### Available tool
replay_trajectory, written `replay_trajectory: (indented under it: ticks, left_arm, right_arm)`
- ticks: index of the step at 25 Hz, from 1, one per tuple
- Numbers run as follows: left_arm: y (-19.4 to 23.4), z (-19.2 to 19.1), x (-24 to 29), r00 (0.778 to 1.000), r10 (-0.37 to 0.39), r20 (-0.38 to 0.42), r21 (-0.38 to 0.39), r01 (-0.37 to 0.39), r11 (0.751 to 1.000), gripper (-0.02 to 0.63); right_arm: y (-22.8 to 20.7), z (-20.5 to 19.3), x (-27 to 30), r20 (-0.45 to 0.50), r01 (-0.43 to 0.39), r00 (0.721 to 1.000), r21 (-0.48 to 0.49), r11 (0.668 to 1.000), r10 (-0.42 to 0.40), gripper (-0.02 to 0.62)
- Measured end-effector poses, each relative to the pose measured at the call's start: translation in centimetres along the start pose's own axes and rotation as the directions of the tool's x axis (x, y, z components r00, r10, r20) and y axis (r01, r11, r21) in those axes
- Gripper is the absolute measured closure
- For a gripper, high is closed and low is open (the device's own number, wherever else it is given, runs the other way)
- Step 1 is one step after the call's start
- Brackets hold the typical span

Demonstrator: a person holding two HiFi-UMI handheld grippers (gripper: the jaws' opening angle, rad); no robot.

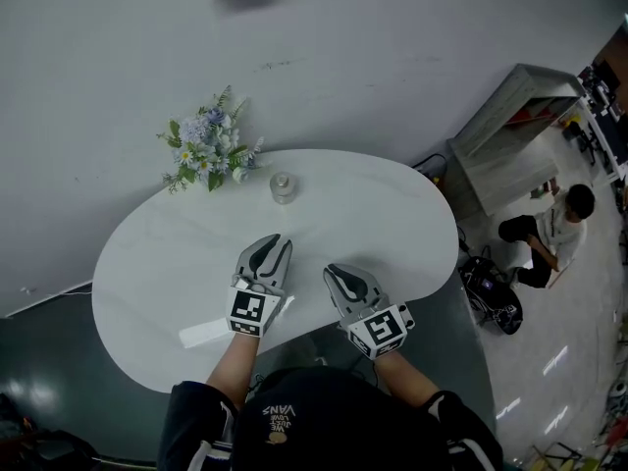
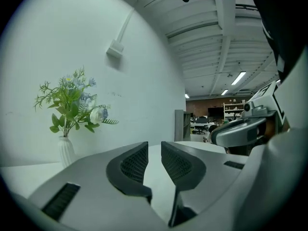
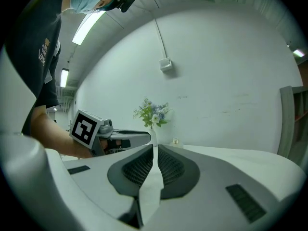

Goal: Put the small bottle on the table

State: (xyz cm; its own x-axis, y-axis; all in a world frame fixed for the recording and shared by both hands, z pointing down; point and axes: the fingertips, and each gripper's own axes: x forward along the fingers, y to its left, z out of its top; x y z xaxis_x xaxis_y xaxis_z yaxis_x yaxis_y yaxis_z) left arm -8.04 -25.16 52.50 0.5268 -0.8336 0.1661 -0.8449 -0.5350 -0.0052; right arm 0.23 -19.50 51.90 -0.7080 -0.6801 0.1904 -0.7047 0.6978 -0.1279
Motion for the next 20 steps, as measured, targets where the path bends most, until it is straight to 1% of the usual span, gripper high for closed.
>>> replay_trajectory:
  ticks: [4,8,14,20]
  left_arm:
    - [-2.3,0.1,-2.8,1.000,-0.002,-0.009,0.014,0.002,1.000,0.536]
    - [-3.9,0.2,-5.4,1.000,0.008,-0.004,0.005,-0.008,1.000,0.563]
    - [-6.5,0.9,-8.8,1.000,0.022,0.012,0.007,-0.022,1.000,0.581]
    - [-9.4,1.5,-11.7,0.999,0.025,0.021,0.009,-0.025,1.000,0.586]
  right_arm:
    - [1.2,0.4,-1.8,0.019,-0.007,1.000,-0.019,1.000,0.008,0.535]
    - [2.9,0.2,-3.6,0.022,-0.021,1.000,-0.036,0.999,0.022,0.535]
    - [4.6,-0.6,-6.4,0.017,-0.034,0.999,-0.045,0.998,0.035,0.537]
    - [6.2,-0.7,-9.0,0.024,-0.051,0.998,-0.062,0.997,0.053,0.537]
